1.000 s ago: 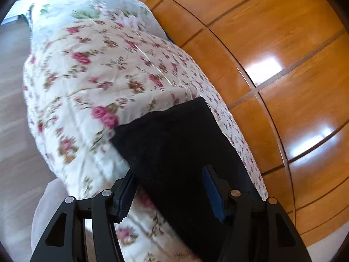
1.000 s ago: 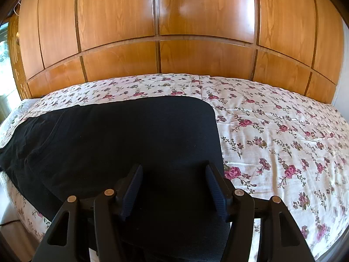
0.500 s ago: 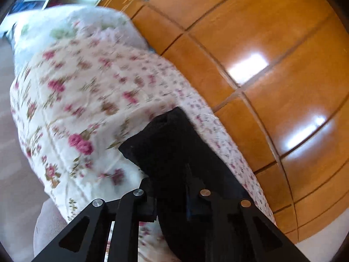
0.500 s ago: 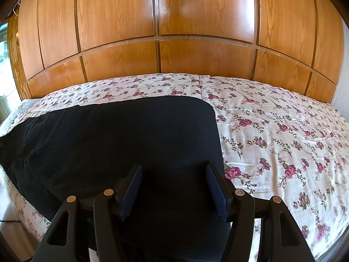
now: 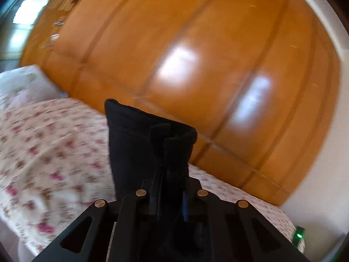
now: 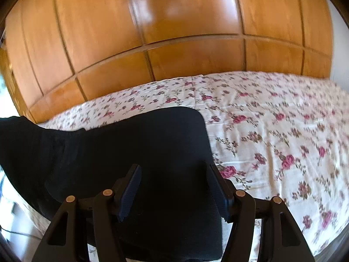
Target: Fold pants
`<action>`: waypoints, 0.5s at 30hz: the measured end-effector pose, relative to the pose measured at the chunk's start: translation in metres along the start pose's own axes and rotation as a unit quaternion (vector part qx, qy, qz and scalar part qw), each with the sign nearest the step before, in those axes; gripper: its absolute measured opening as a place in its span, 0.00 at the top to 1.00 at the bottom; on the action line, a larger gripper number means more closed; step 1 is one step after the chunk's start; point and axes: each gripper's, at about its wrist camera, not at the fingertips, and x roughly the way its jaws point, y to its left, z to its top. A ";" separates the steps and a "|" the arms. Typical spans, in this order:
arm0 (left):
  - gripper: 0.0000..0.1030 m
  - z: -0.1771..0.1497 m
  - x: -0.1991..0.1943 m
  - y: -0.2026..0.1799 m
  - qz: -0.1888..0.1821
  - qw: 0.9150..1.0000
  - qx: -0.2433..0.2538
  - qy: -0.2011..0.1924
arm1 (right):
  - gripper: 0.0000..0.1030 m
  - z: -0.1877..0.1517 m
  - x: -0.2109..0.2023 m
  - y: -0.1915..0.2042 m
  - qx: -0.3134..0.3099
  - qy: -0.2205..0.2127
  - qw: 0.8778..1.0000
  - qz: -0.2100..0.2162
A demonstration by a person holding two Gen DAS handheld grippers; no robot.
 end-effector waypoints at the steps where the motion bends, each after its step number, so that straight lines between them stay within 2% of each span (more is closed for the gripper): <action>1: 0.88 -0.001 0.003 -0.013 -0.018 1.000 0.014 0.006 | 0.39 0.000 -0.001 -0.003 0.010 0.001 1.000 0.001; 6: 0.88 -0.019 0.016 -0.075 -0.085 0.992 0.080 0.037 | 0.39 0.003 -0.012 -0.018 0.042 -0.012 0.999 0.007; 9: 0.88 -0.035 0.024 -0.100 -0.114 0.987 0.102 0.057 | 0.39 0.008 -0.020 -0.026 0.055 -0.027 0.998 0.015; 15: 0.88 -0.076 0.054 -0.142 -0.161 0.971 0.135 0.117 | 0.39 0.013 -0.028 -0.038 0.104 -0.042 0.991 0.069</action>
